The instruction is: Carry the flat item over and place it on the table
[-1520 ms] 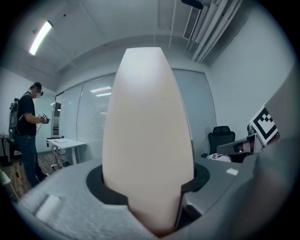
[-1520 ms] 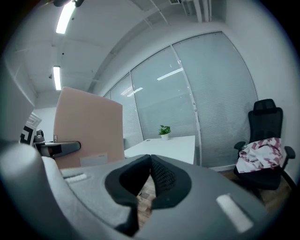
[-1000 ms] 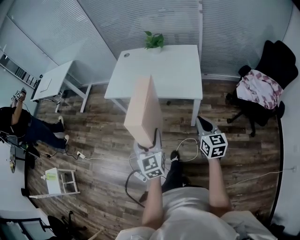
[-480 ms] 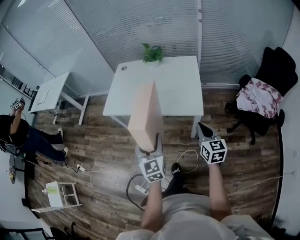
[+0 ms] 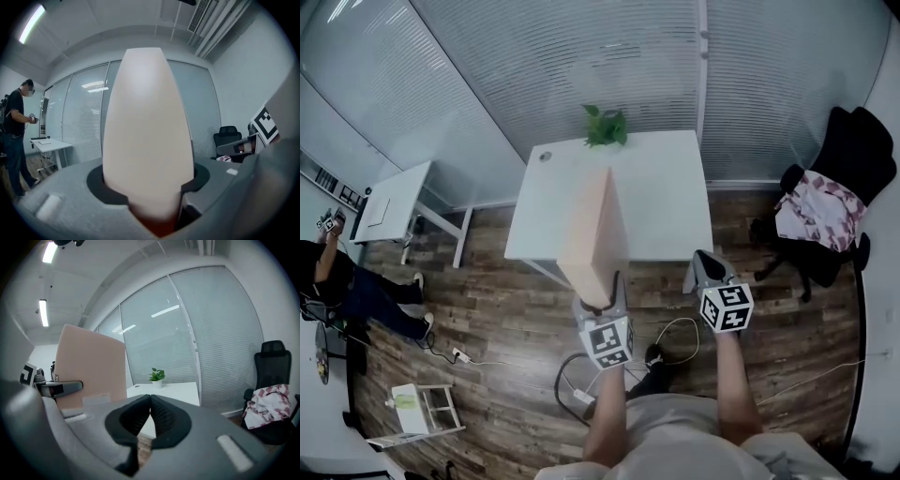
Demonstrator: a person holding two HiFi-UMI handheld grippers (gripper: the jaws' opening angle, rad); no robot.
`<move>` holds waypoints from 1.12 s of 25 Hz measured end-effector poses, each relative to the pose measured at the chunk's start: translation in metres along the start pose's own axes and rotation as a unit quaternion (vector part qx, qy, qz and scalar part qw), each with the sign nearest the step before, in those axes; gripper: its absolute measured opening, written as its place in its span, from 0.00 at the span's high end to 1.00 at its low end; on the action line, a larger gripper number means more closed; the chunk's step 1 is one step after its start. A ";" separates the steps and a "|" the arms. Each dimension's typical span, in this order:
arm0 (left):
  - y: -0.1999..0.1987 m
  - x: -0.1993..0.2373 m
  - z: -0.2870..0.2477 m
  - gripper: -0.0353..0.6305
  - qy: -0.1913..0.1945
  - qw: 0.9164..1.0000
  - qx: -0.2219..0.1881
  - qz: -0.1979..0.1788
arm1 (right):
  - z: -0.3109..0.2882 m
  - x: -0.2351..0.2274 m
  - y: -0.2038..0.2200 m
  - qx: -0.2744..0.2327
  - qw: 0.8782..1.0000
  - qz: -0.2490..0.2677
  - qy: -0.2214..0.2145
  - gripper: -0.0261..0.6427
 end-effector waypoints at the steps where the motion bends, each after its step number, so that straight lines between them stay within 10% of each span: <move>1: 0.000 0.006 -0.005 0.53 0.000 1.000 0.000 0.002 | -0.008 0.002 -0.002 0.001 1.000 0.000 0.000 0.96; 28: -0.001 0.076 -0.102 0.53 0.013 0.998 -0.034 0.057 | -0.142 0.051 -0.045 0.003 0.999 0.039 -0.023 0.96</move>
Point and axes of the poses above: the fingertips, and each gripper's own axes: z backward along the fingers, x to its left, y out of its underside, the point moved 9 cm from there along z, backward along the fingers, and after that the axes turned 11 degrees about y, right-handed, at the moved point
